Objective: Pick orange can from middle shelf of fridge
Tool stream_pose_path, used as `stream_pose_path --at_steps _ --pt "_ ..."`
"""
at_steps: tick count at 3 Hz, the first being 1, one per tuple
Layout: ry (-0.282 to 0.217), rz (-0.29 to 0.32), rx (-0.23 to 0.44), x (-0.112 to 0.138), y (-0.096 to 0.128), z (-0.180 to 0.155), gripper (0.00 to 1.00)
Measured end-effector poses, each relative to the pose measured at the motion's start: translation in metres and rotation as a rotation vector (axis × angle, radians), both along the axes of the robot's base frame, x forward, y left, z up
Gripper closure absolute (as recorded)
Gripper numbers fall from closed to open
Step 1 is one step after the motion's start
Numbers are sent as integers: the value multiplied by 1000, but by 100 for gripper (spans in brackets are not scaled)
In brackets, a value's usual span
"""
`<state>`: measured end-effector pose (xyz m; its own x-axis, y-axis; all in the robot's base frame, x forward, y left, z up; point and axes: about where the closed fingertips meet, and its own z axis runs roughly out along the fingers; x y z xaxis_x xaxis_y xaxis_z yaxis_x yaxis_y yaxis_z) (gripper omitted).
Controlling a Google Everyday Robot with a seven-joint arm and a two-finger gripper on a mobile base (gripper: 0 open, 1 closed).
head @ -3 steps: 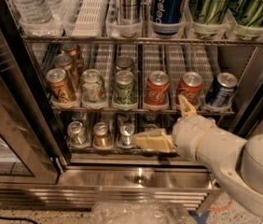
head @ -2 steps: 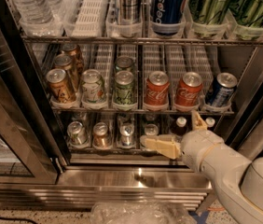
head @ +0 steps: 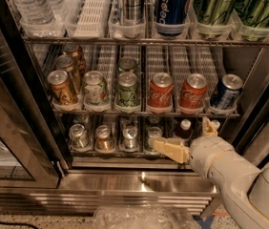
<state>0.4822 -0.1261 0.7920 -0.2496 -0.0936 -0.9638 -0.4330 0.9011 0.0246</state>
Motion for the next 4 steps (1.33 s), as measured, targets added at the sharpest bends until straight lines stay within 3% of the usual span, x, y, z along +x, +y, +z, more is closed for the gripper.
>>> stream_pose_path --at_steps 1,2,3,4 --pt "-3 30 29 -12 22 -5 0" --pt "2 31 68 -43 42 -30 0" --pt "-69 117 124 -72 93 -24 0" --pt "-143 258 171 -92 146 -7 0"
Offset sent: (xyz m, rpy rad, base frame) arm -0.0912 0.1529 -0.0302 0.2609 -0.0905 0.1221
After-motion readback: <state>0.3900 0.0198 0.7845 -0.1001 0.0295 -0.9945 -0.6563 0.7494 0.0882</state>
